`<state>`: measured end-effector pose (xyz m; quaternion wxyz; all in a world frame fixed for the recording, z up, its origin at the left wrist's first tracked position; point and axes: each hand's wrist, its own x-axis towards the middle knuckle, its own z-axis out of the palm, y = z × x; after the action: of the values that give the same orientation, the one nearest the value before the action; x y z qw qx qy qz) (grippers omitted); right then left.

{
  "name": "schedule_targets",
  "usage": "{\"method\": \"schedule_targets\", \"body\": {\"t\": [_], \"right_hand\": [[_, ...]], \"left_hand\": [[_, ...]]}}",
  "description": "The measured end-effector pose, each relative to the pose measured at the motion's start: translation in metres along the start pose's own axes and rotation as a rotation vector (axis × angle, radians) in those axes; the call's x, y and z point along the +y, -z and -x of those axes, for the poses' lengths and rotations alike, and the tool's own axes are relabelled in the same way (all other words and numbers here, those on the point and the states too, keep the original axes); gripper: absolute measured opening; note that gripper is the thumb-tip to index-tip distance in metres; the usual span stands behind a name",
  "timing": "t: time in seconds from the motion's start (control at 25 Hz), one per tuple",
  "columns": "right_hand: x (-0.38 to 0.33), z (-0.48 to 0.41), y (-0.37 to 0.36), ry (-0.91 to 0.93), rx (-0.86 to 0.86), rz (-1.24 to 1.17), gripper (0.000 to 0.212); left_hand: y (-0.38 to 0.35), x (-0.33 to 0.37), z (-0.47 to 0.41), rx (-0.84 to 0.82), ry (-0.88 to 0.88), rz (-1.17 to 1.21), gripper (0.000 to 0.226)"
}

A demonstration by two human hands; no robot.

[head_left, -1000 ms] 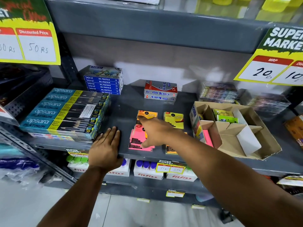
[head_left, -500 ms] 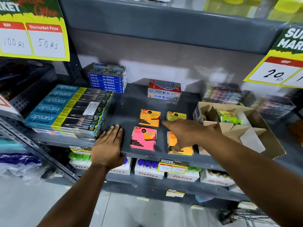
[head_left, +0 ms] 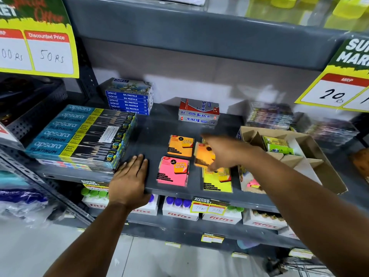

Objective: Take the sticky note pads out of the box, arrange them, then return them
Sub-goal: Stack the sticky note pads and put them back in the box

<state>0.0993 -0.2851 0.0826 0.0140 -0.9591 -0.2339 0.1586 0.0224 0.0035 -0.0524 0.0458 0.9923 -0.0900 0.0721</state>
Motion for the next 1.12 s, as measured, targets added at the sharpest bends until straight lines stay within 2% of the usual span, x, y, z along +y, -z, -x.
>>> {"method": "schedule_targets", "body": {"t": [0.08,0.16,0.24,0.36,0.48,0.72,0.88,0.92,1.0,1.12], "right_hand": [[-0.011,-0.028,0.015,0.008,0.108,-0.029,0.101],[-0.024,-0.058,0.022,0.007,0.142,-0.102,0.107],[-0.033,-0.080,0.020,0.000,0.106,-0.157,0.103],[-0.041,-0.099,0.008,0.000,0.041,-0.096,0.093],[-0.042,-0.105,-0.001,-0.014,0.019,-0.028,0.080],[-0.044,-0.101,-0.003,-0.033,-0.052,-0.029,0.085],[-0.036,-0.073,0.018,0.026,0.066,-0.201,0.092],[-0.030,-0.059,0.019,0.043,0.051,-0.171,0.091],[-0.015,-0.028,0.009,0.064,-0.100,-0.021,0.090],[0.001,0.013,-0.020,-0.008,-0.286,0.160,0.091]], "left_hand": [[-0.001,0.000,0.001,0.007,-0.002,0.013,0.098],[-0.001,-0.001,0.000,0.015,-0.002,0.019,0.095],[-0.001,0.000,0.000,0.015,-0.003,0.018,0.092],[0.001,0.000,-0.001,0.022,-0.013,0.002,0.088],[0.001,0.001,-0.001,0.028,-0.020,0.018,0.086],[0.001,-0.001,-0.002,0.023,-0.026,0.016,0.087],[0.002,0.000,-0.001,0.017,-0.016,0.019,0.094],[0.002,0.000,-0.001,0.014,-0.011,0.017,0.095],[0.003,0.001,0.000,0.008,-0.003,0.004,0.095],[0.003,0.002,0.000,0.010,0.005,-0.016,0.090]]}}
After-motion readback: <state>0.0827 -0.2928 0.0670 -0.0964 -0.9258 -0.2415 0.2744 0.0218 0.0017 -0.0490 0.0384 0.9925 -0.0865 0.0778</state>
